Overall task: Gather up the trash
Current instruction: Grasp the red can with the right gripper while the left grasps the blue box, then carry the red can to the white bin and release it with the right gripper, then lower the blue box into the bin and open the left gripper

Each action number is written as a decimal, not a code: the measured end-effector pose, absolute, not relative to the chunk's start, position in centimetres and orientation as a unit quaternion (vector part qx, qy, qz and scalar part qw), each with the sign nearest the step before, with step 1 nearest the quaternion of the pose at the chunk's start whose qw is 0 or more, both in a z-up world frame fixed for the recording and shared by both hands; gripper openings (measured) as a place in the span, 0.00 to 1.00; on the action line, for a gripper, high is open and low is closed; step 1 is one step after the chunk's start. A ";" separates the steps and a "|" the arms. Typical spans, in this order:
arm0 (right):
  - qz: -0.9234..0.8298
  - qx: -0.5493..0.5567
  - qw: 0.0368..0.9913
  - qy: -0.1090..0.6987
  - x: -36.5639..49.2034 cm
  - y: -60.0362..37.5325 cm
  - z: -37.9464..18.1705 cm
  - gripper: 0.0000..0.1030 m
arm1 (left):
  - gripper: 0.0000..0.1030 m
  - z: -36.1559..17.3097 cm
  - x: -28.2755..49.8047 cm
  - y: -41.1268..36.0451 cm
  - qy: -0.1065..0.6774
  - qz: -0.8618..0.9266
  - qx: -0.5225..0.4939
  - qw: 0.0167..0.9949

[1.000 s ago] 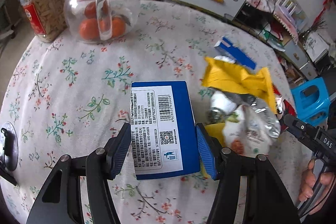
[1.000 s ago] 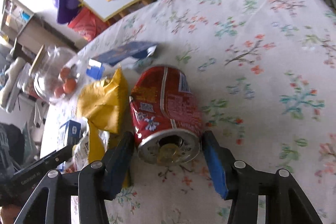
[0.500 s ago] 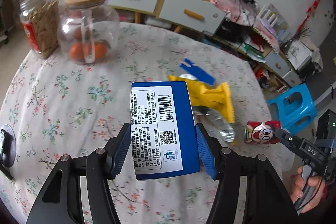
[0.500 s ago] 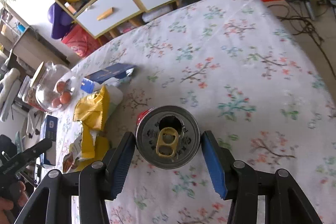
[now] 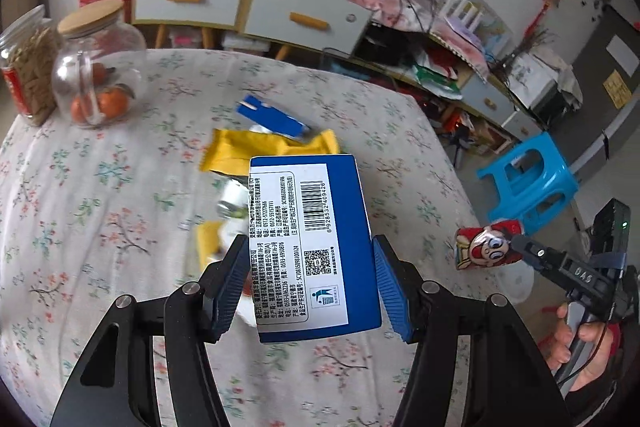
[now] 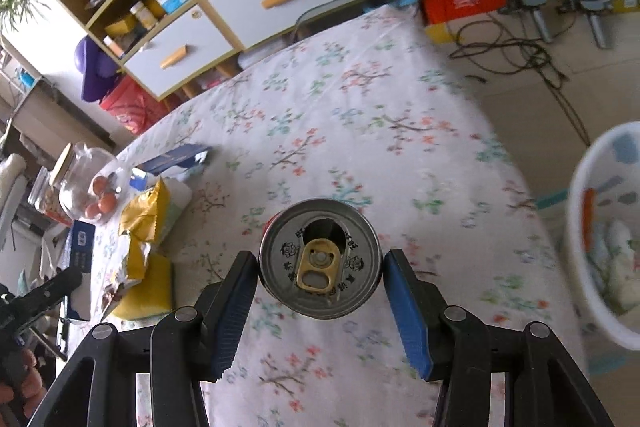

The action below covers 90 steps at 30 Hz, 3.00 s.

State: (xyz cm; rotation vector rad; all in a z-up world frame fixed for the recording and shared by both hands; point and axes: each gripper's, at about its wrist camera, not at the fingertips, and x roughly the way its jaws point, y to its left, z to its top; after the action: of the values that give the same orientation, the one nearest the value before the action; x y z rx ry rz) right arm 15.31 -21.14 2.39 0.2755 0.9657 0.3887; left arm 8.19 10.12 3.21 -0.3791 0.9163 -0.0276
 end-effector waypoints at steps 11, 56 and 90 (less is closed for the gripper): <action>0.104 0.153 0.888 0.421 12.8 -30.4 4.9 0.55 | 0.62 1.9 9.5 3.1 0.464 -0.062 -0.150 0.871; -0.105 0.188 0.878 0.427 8.8 -47.5 4.4 0.68 | 0.68 -1.4 20.1 -26.8 0.468 -0.262 -0.001 0.844; -0.033 0.116 0.890 0.440 12.9 -36.4 4.5 0.81 | 0.99 4.1 13.7 -3.5 0.434 -0.053 -0.007 0.899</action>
State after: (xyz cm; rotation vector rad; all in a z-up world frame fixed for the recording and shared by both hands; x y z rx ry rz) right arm 12.94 -36.36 4.45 0.2404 0.9147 -0.0678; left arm 13.69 -3.46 4.11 -0.0138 0.8988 -0.1105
